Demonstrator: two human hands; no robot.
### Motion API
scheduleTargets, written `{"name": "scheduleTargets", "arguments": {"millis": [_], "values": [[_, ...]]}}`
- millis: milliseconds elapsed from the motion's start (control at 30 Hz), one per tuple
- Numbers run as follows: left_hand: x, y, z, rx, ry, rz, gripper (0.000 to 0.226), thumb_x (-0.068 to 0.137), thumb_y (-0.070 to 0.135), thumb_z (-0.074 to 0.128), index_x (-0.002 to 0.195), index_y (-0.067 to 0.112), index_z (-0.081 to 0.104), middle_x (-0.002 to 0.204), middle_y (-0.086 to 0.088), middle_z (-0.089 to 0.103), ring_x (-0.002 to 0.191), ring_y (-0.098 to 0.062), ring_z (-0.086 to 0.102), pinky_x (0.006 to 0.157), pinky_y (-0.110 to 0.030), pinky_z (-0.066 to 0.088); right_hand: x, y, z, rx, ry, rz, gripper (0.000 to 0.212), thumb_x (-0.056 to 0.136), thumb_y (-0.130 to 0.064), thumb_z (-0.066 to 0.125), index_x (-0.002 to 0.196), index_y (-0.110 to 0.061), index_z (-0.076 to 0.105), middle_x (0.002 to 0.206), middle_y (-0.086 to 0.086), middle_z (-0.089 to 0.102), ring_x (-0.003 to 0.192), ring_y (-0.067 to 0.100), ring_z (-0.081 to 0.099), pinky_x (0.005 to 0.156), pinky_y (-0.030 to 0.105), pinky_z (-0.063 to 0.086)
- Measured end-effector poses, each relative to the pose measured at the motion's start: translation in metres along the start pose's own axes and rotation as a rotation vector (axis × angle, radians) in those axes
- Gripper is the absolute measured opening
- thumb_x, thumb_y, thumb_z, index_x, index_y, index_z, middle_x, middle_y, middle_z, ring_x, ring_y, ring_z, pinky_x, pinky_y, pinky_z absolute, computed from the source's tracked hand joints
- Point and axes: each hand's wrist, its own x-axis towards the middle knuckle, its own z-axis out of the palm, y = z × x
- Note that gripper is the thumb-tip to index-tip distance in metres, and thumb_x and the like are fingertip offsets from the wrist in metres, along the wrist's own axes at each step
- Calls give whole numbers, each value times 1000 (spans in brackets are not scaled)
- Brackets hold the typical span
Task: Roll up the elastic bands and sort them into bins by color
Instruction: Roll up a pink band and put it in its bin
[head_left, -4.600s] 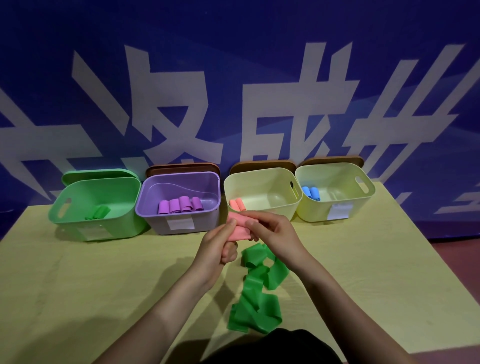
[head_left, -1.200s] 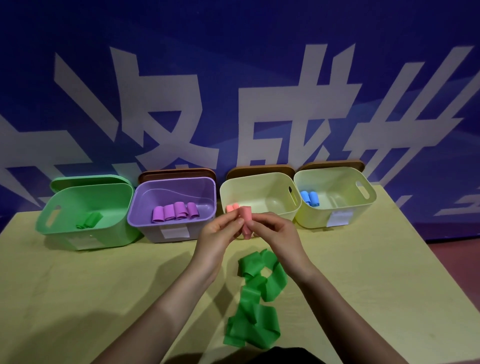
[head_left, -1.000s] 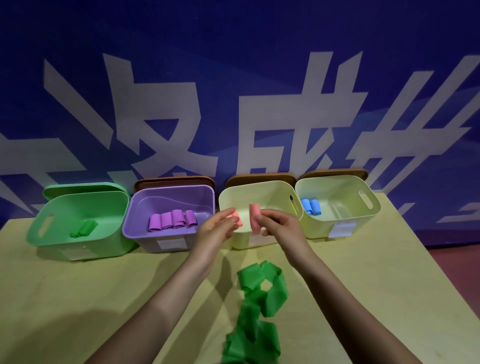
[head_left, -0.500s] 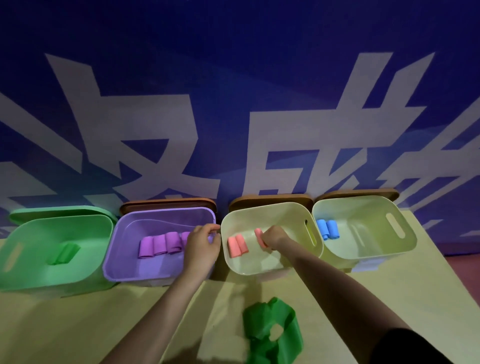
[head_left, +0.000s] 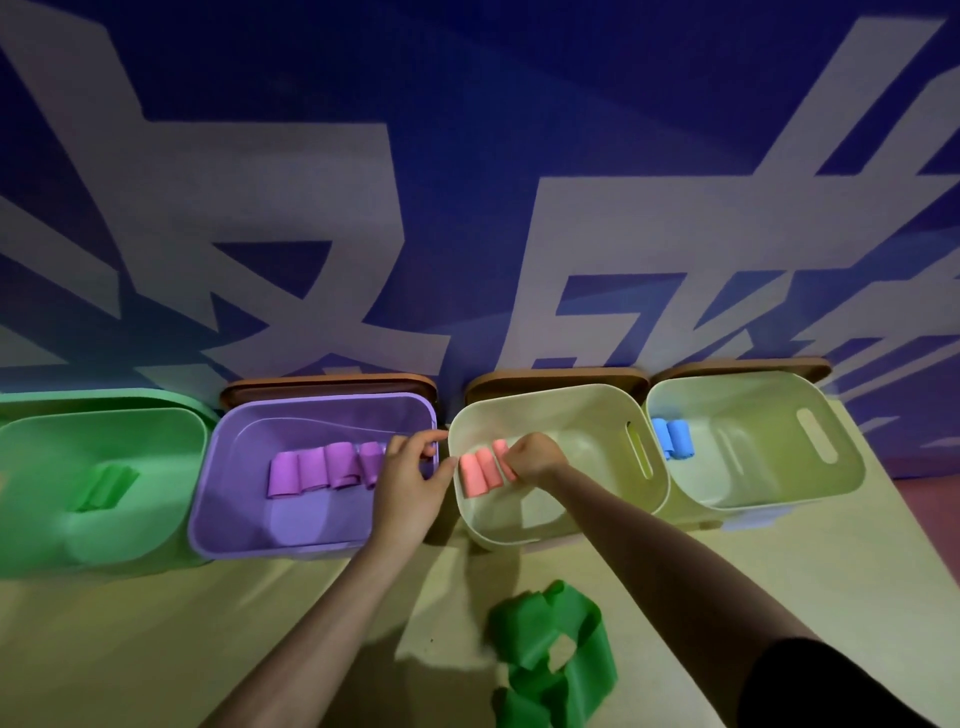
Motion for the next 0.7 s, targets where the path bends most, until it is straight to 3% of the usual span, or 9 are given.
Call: {"name": "scheduleTargets", "arguments": {"millis": [167, 300, 500, 700], "values": [[0, -4, 3, -22, 21, 2, 30, 80, 17, 72, 107, 27, 66, 94, 0, 50, 88, -15, 53, 79, -31, 47, -2, 2, 2, -5, 51, -58, 35, 94, -35, 53, 106, -6, 69, 111, 10, 67, 108, 26, 60, 95, 29, 43], [2, -6, 4, -57, 16, -17, 29, 80, 18, 73, 105, 30, 65, 90, -1, 49, 82, -14, 52, 78, -32, 46, 1, 3, 4, 10, 44, -57, 34, 92, -36, 56, 105, -8, 70, 109, 9, 68, 106, 25, 61, 92, 28, 44], [2, -9, 4, -70, 11, -19, 29, 81, 19, 73, 104, 33, 64, 92, -2, 49, 82, -11, 51, 76, -27, 42, 6, 6, 7, 2, 13, -70, 30, 92, -34, 55, 114, -15, 63, 122, 5, 61, 114, 23, 54, 102, 29, 39], [2, -9, 4, -67, 12, -5, 28, 81, 19, 72, 105, 31, 64, 92, -1, 49, 82, -3, 50, 70, -14, 38, 5, 7, 2, 26, -21, -55, 30, 90, -37, 57, 106, -13, 66, 103, 4, 65, 96, 19, 57, 86, 28, 45]]}}
